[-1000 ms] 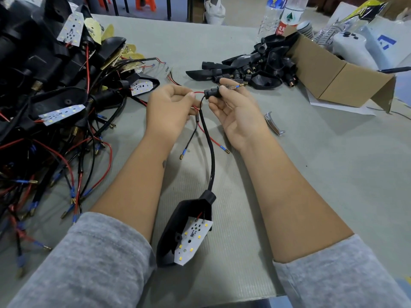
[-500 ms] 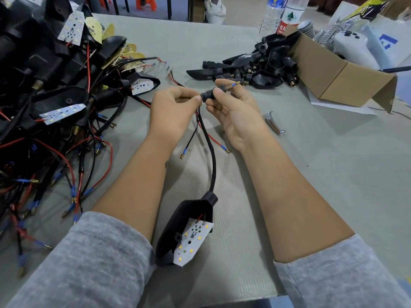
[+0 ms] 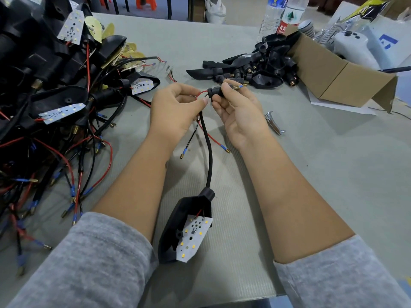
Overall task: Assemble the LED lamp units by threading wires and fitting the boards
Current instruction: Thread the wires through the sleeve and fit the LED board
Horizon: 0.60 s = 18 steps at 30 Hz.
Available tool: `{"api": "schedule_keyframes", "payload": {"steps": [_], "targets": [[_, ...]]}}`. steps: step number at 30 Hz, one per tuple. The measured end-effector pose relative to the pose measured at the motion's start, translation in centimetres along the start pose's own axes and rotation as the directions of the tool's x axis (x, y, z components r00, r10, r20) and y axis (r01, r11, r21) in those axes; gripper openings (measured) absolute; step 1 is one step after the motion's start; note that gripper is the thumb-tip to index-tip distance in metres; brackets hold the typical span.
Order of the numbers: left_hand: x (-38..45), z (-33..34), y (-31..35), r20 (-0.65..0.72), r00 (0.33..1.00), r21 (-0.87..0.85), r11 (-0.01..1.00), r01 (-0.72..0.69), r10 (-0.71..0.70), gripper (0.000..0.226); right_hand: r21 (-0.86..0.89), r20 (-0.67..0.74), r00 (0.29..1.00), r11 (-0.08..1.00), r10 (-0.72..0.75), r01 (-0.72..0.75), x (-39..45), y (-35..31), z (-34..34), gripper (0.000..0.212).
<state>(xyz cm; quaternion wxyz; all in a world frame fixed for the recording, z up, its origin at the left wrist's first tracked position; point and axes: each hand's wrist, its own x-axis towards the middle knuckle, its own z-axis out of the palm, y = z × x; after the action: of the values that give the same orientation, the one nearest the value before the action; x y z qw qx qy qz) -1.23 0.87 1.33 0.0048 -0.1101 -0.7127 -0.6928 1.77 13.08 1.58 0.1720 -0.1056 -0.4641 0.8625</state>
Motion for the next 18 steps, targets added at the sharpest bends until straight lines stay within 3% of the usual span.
{"api": "schedule_keyframes", "payload": {"steps": [10, 18], "targets": [[0.05, -0.18, -0.05, 0.019, 0.998, 0.048, 0.997, -0.063, 0.062, 0.016, -0.05, 0.015, 1.0, 0.999, 0.001, 0.0, -0.05, -0.02, 0.06, 0.009], [0.16, -0.04, -0.21, -0.018, 0.999, 0.03, 0.999, -0.028, 0.029, 0.012, -0.053, 0.008, 1.0, 0.999, 0.005, -0.004, -0.04, 0.07, 0.12, 0.01]]}}
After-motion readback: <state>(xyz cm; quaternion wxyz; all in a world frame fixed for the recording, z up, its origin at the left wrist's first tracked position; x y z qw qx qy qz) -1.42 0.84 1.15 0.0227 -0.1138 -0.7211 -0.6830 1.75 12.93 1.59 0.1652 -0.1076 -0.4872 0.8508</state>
